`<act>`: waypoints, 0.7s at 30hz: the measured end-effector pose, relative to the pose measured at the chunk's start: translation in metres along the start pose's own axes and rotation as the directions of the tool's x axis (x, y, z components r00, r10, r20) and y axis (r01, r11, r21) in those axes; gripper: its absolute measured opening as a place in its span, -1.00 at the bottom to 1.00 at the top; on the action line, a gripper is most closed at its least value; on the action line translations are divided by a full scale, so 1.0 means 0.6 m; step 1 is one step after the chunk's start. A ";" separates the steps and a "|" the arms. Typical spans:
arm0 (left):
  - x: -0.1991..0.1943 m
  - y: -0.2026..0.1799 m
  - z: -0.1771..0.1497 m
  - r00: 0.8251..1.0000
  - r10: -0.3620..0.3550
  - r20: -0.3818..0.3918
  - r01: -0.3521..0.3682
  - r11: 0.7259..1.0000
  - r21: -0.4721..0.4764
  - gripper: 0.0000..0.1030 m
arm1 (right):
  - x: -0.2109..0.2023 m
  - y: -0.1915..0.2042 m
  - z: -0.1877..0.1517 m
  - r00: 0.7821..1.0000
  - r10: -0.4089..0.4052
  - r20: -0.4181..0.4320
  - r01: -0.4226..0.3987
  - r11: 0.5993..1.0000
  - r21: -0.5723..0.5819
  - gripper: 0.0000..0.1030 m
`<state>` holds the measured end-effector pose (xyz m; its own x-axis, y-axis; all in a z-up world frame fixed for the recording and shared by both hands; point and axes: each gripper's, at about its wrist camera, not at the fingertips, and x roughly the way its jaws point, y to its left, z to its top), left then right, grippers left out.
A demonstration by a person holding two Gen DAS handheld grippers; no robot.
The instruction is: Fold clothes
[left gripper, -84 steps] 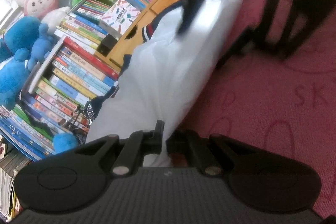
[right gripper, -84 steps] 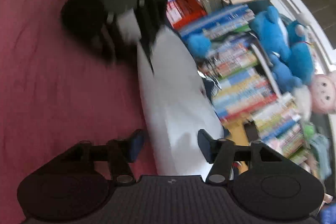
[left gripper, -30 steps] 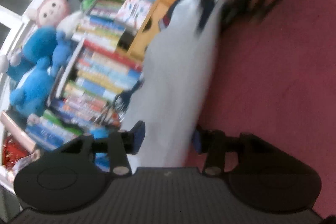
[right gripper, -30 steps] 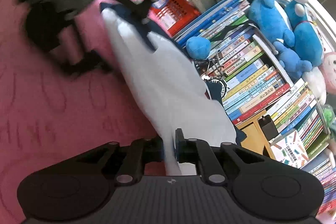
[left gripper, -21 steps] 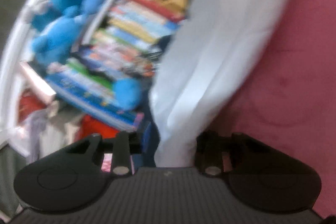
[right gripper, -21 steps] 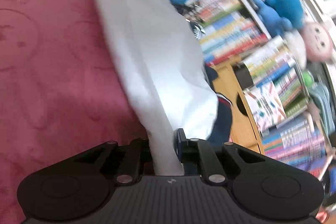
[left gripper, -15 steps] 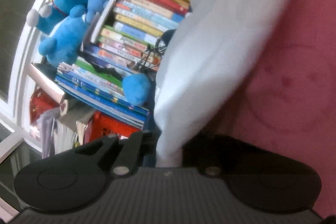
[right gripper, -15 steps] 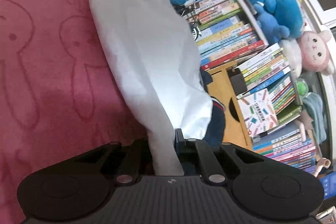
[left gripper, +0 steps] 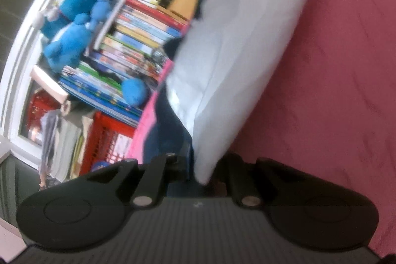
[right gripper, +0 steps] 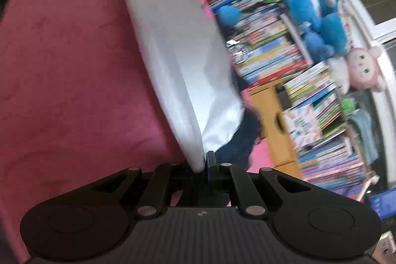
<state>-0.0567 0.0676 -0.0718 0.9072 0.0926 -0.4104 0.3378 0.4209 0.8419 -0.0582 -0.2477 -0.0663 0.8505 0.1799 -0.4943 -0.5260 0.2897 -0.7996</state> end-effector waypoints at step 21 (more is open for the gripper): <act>-0.037 0.137 -0.076 0.990 -0.080 -0.118 -0.044 0.616 -0.786 -0.41 | -0.067 -0.063 -0.023 0.997 -0.027 0.070 -0.042 0.562 0.826 0.44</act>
<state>-0.0606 0.1410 -0.0095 0.8413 0.1650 -0.5148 -0.0293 0.9648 0.2612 -0.0725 -0.2792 -0.0208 0.8624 0.2369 -0.4475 -0.3321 0.9318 -0.1468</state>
